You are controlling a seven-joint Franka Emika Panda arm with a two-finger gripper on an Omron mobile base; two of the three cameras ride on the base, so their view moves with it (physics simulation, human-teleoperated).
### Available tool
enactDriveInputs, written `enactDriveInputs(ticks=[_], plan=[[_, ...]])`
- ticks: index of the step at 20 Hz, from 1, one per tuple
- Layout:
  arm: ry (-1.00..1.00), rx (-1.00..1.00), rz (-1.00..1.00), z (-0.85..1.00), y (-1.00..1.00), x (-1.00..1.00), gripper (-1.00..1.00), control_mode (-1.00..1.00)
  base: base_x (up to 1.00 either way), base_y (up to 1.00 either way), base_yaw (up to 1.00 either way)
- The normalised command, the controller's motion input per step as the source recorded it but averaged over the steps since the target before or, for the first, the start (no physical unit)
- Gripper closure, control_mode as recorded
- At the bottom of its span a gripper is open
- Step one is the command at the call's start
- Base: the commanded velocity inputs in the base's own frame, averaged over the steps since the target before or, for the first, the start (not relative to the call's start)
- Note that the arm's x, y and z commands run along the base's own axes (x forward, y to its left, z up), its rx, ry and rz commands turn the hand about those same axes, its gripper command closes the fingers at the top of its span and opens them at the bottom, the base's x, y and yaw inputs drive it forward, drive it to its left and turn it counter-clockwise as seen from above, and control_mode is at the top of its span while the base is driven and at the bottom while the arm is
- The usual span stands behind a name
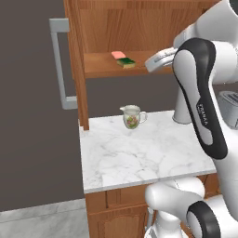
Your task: Pick the sponge and sponge from the cabinet and place them on the counter.
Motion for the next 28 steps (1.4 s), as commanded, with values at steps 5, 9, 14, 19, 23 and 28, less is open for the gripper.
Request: enactDriveInputs(ticks=[5, 9, 14, 19, 23, 28], plan=[[-0.06, -0.02, -0.01, -0.10, -0.20, 0.12, -1.00, -1.00, 0.00, 0.00, 0.00], [-0.01, -0.03, 0.00, 0.00, 0.00, 0.35, -1.00, -1.00, 0.00, 0.00, 0.00], [0.00, -0.08, 0.00, 0.06, 0.00, 0.38, -1.00, -1.00, 0.00, 0.00, 0.00], [0.02, -0.06, -0.01, 0.02, 0.00, 0.30, -1.00, -1.00, 0.00, 0.00, 0.00], [0.08, 0.00, -0.01, 0.00, 0.00, 0.31, -1.00, -1.00, 0.00, 0.00, 0.00], [0.07, 0.00, 0.00, 0.00, 0.00, 0.33, -1.00, -1.00, 0.00, 0.00, 0.00]])
